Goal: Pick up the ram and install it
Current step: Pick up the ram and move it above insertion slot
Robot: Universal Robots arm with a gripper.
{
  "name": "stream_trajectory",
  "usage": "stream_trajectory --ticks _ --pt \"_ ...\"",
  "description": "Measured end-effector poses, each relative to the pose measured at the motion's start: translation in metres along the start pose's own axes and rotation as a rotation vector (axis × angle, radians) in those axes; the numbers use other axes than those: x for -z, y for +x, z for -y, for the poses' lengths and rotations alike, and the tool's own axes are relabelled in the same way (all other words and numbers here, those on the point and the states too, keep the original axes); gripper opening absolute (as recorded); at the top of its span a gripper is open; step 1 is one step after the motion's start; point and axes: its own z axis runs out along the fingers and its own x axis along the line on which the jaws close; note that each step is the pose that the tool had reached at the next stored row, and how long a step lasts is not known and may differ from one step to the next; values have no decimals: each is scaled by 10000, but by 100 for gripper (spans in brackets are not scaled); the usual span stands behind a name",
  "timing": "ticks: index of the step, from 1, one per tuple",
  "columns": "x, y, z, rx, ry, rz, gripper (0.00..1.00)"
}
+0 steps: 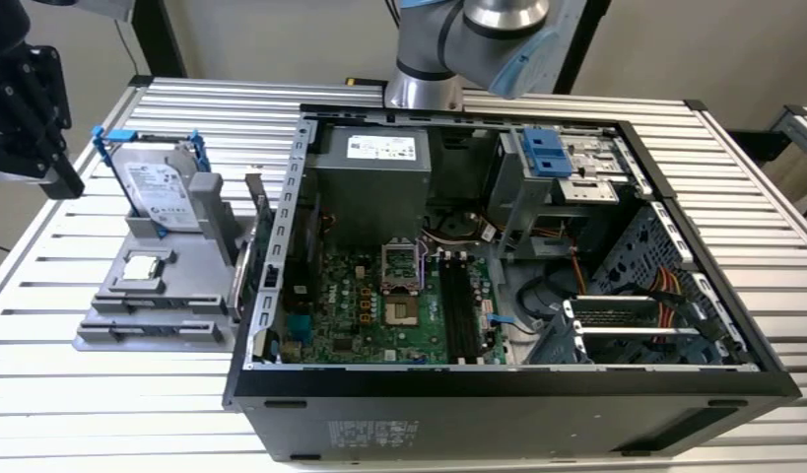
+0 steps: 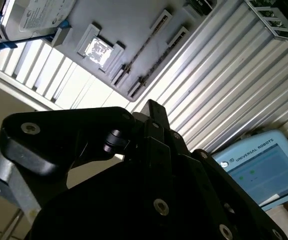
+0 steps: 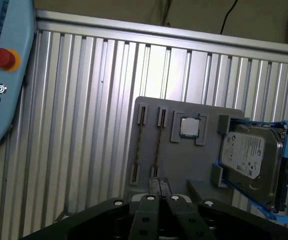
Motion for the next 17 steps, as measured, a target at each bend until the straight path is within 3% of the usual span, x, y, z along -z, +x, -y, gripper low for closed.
stream_trajectory --ticks 3,4,17 --pt "0 0 0 2 0 0 0" --pt "0 0 0 3 -1 0 100" --pt "0 0 0 15 -1 0 100"
